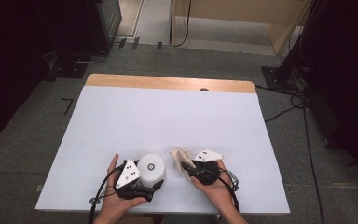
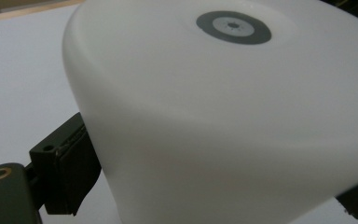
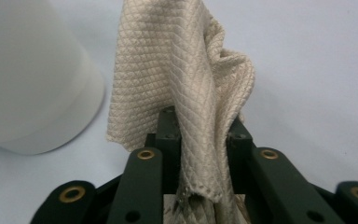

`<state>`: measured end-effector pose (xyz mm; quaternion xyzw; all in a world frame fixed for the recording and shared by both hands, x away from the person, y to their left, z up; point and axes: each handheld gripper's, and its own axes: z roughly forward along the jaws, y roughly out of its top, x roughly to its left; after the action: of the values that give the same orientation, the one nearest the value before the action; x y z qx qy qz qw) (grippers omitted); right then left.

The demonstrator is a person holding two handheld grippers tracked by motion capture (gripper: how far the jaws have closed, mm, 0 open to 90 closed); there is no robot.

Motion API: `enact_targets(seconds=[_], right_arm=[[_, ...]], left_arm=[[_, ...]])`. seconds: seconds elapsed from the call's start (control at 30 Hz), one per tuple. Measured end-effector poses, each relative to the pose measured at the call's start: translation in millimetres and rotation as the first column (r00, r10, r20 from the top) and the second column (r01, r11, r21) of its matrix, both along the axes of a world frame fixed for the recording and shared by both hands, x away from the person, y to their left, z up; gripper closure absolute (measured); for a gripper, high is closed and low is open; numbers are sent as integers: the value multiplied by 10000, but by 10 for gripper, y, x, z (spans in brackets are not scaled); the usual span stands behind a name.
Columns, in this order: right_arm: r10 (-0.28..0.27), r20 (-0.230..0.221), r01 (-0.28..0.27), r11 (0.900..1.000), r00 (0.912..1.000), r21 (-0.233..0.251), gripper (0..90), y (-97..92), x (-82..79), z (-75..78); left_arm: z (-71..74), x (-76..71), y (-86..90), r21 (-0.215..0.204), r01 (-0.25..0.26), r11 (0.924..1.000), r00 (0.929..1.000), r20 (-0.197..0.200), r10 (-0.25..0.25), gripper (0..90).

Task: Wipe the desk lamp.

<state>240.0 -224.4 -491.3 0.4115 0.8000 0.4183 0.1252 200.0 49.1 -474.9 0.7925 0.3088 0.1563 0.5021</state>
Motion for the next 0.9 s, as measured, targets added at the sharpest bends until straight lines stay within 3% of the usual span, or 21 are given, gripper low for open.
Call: enact_targets(seconds=[0.13,0.2,0.33,0.43,0.5,0.53,0.6,0.67,0.7,0.77,0.9], right_arm=[[-268,-69,267,9996,9996,-128,689,-19,-1,10],[-487,-92,485,9987,9988,-133,688,-41,-10,24],[-511,-208,512,9987,9985,50,789,-78,-30,42],[-153,-26,153,9999,9999,57,810,-70,-67,75],[225,235,-229,9996,9995,180,810,-58,-93,96],[415,363,-421,9990,9985,155,809,-53,-107,107],[585,357,-591,9981,9976,156,808,-49,-116,112],[649,332,-650,9979,9973,4,806,-56,-114,103],[624,294,-623,9980,9976,-67,806,-63,-107,90],[506,209,-508,9987,9985,75,810,-78,-106,88],[602,213,-623,9906,9980,1214,822,-78,-172,226]], left_arm=[[29,-95,-50,463,-1049,9934,9944,-32,1052,40],[61,-126,-78,147,-1303,9914,9915,-39,1304,32],[85,-125,-166,471,-1611,9858,9868,209,1603,46],[90,-80,-152,470,-1049,9934,9943,230,1039,77],[78,-23,-121,377,-28,9993,9996,283,18,78],[69,-2,-103,310,548,9980,9979,318,-557,79],[43,20,-77,192,1543,9878,9864,542,-1551,79],[22,46,-37,55,2465,9691,9671,630,-2464,79],[23,52,-24,79,2639,9645,9625,633,-2639,79],[19,53,-5,39,2627,9649,9628,649,-2624,78],[24,63,30,-102,2102,9776,9767,470,-2095,77]])
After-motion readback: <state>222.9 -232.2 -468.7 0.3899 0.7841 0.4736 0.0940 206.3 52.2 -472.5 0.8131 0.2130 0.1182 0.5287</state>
